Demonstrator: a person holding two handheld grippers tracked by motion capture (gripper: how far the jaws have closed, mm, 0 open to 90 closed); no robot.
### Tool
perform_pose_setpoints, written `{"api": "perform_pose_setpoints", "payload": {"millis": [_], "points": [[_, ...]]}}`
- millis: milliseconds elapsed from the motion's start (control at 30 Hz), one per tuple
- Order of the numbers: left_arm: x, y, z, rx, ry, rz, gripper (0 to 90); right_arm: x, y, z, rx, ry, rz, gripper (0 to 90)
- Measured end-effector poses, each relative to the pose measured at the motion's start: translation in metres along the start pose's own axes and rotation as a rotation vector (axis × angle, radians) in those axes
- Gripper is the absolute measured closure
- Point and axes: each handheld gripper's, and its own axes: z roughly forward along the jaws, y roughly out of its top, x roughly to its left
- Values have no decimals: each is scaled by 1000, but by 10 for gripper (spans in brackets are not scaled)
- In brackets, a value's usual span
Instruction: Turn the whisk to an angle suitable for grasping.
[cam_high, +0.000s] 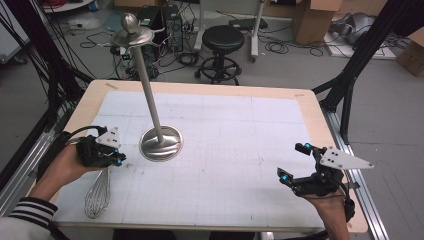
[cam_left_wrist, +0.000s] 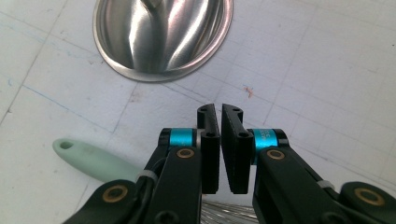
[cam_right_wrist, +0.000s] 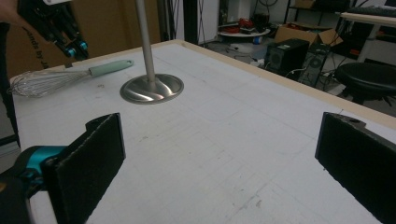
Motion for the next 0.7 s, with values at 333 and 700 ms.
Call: {"api": "perform_pose_setpoints", "payload": {"millis": [333,700], "points": [[2,-3,-15,-30,32,-28,767,0,0,-1,2,0,-3,4],[1,-7,-30,-61,87,-59,583,2,1,0,4,3,-4,4]]}}
